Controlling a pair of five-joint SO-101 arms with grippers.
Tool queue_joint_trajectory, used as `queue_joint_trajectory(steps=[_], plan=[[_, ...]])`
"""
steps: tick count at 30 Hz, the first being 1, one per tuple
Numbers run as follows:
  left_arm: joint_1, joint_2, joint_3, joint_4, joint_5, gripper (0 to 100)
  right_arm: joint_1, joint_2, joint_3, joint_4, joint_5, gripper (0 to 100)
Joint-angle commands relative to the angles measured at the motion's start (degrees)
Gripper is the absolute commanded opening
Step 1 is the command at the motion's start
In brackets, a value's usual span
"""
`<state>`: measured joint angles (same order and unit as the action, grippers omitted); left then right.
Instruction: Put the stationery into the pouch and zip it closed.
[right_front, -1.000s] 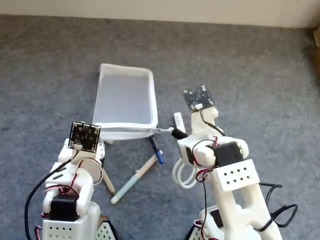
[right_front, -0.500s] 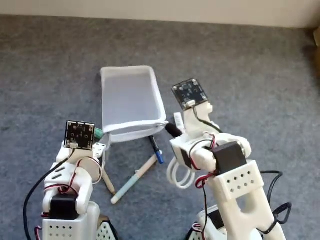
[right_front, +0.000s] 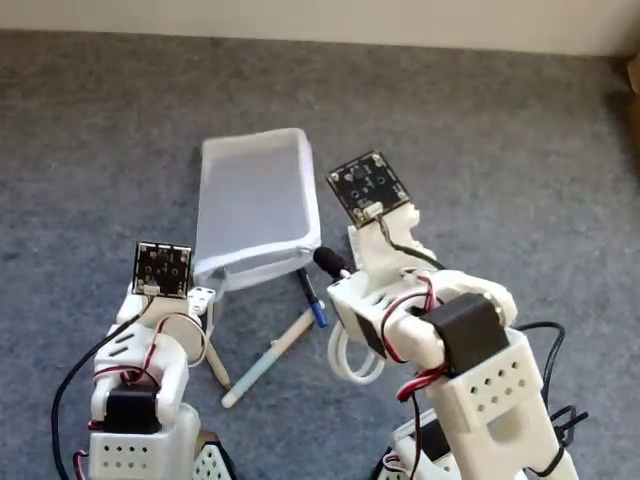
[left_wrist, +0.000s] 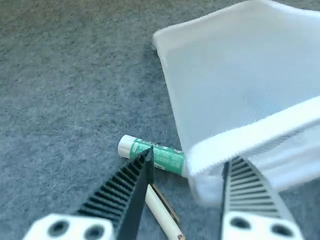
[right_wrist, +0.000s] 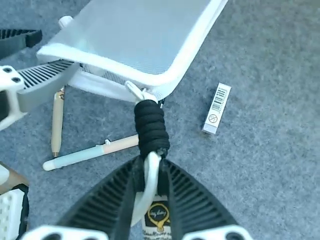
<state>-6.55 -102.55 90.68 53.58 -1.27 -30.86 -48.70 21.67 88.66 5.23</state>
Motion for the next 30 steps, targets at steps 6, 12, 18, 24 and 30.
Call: queue_joint_trajectory(steps=[6, 12, 18, 24, 30], plan=[[-3.74, 0.04, -1.89, -1.58, 0.79, 14, -0.75, -0.66, -4.00, 0.40, -0.35, 0.5], [-3.56, 0.04, -3.91, -1.41, 0.70, 2, -0.75, -0.66, -3.91, 0.48, -0.26, 0.5], [-3.56, 0.48, -8.92, 2.81, 0.62, 1, 0.31, -0.66, -4.09, 2.15, -0.70, 5.0], [-3.65, 0.66, -14.46, 6.07, 0.62, 1, 6.90, -0.66, -4.44, 3.30, -0.35, 17.4], [-3.74, 0.66, -18.51, 7.82, 0.62, 1, 9.89, -0.57, -4.18, 1.36, -0.26, 17.4]])
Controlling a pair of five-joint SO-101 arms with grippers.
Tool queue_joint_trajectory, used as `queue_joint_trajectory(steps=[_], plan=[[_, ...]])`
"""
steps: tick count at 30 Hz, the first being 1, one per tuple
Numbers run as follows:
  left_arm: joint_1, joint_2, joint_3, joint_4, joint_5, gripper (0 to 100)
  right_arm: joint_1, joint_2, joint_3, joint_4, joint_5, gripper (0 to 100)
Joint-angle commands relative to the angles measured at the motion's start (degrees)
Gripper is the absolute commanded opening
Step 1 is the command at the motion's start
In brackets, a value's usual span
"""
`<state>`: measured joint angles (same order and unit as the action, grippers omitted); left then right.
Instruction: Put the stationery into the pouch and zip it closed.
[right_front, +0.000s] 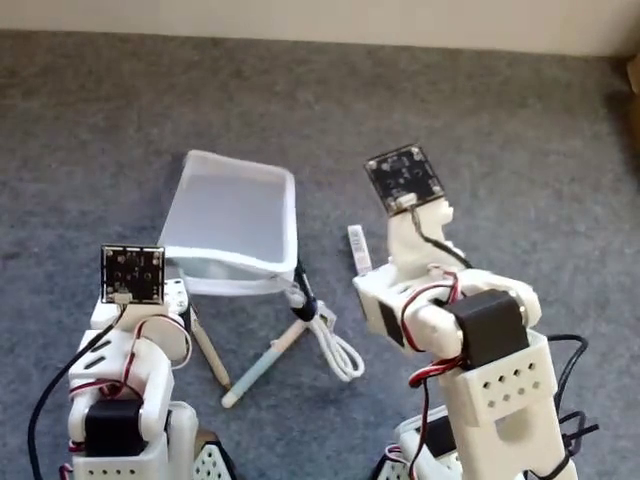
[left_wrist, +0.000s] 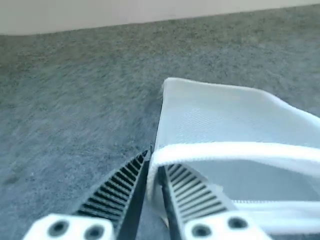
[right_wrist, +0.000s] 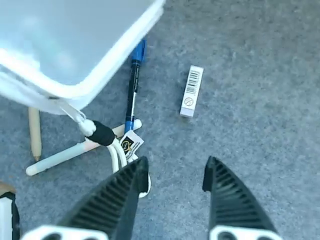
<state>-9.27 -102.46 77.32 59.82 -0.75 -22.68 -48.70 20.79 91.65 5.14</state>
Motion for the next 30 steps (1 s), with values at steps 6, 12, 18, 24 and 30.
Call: queue_joint_trajectory(steps=[6, 12, 18, 24, 30], plan=[[-0.92, 0.57, -11.56, 7.65, 0.09, 1, 3.47, 0.04, -3.03, -5.14, -0.18, 17.4], [-1.01, 0.66, -14.81, 11.87, 0.35, 1, 4.00, 0.13, -1.10, -8.31, -0.18, 17.3], [-1.01, 0.66, -15.25, 12.13, 0.35, 1, 4.00, 0.13, 9.01, -19.56, -0.18, 17.3], [-0.84, 7.43, -18.51, 12.13, 0.35, 1, 4.00, 0.22, 16.04, -28.44, -0.18, 17.3], [-0.75, 24.92, -28.44, 12.84, 0.79, 1, 3.65, 0.22, 18.33, -29.85, -0.26, 17.3]])
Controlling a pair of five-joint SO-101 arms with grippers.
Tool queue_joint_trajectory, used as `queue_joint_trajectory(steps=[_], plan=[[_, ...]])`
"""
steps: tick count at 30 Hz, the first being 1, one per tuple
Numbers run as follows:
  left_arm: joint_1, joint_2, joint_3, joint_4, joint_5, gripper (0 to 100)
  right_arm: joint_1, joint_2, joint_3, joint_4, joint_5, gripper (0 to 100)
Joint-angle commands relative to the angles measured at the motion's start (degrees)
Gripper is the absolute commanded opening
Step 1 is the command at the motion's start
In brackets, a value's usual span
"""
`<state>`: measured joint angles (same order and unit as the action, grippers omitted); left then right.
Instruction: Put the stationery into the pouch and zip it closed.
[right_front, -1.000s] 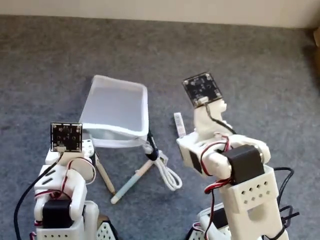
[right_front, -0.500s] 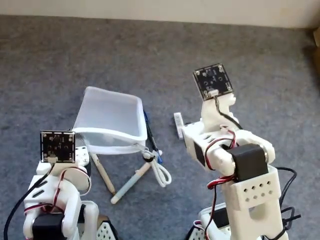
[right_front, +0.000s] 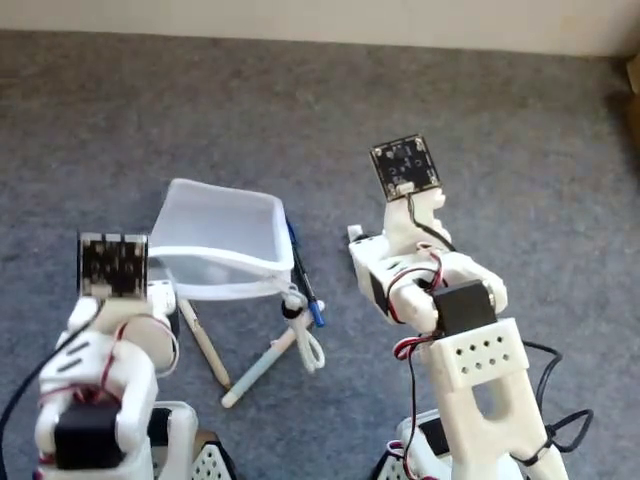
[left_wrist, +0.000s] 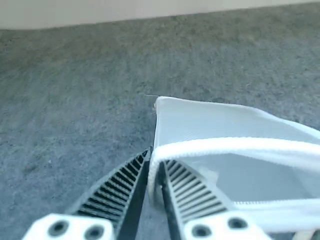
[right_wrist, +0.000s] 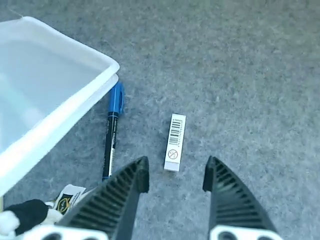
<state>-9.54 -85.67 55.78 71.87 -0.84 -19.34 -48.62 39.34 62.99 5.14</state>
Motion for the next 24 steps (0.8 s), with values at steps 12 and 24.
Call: queue_joint_trajectory(steps=[12, 24], plan=[[-0.66, 31.34, -29.67, 15.30, 2.11, 1, 0.31, 20.62, -5.14, -1.89, -0.26, 17.3], [-0.84, 37.41, -27.82, 15.12, 4.04, 1, 0.40, 44.35, -21.85, -1.98, 3.25, 17.3]])
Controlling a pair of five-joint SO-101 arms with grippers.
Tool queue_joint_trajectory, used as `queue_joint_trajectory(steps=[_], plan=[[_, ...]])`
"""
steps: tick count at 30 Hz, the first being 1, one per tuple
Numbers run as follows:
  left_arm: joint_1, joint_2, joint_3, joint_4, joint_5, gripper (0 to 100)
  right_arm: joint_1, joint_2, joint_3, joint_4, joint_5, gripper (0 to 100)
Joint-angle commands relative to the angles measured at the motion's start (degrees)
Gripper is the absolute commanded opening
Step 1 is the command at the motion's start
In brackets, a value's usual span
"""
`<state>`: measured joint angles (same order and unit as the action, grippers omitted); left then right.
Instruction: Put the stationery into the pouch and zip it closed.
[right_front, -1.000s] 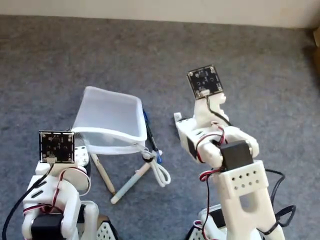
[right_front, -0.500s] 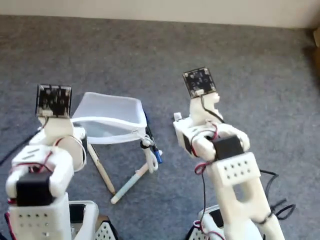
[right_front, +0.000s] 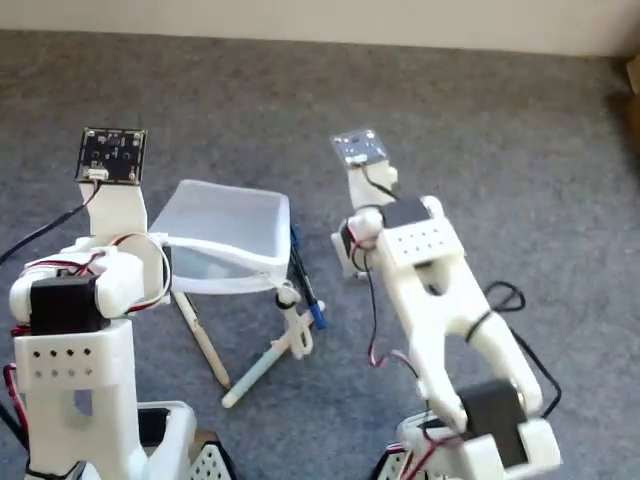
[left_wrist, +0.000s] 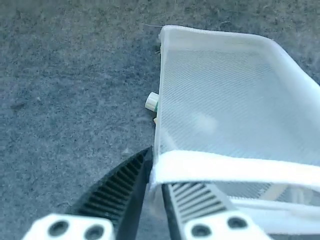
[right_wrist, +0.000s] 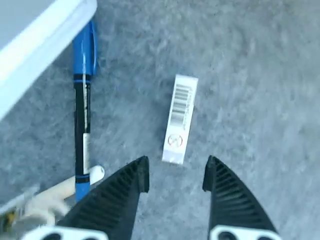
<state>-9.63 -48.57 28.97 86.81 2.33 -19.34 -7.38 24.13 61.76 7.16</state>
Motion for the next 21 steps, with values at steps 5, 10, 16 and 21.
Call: queue_joint_trajectory(steps=[5, 10, 16, 21], plan=[[-0.75, 0.31, -0.57, 0.18, 0.88, 1, 0.40, 14.20, -15.60, -0.75, 1.32, 17.3], [-0.75, 0.31, -0.57, 0.18, 0.88, 1, 0.66, 23.52, -23.43, -0.40, 1.41, 17.3], [-0.75, 0.31, -0.48, 0.18, 0.88, 1, 0.75, 28.53, -26.51, -0.22, 1.41, 8.7], [-0.75, 0.31, -0.48, 0.18, 0.88, 1, 0.75, 28.97, -26.51, 1.45, 6.86, 0.6]])
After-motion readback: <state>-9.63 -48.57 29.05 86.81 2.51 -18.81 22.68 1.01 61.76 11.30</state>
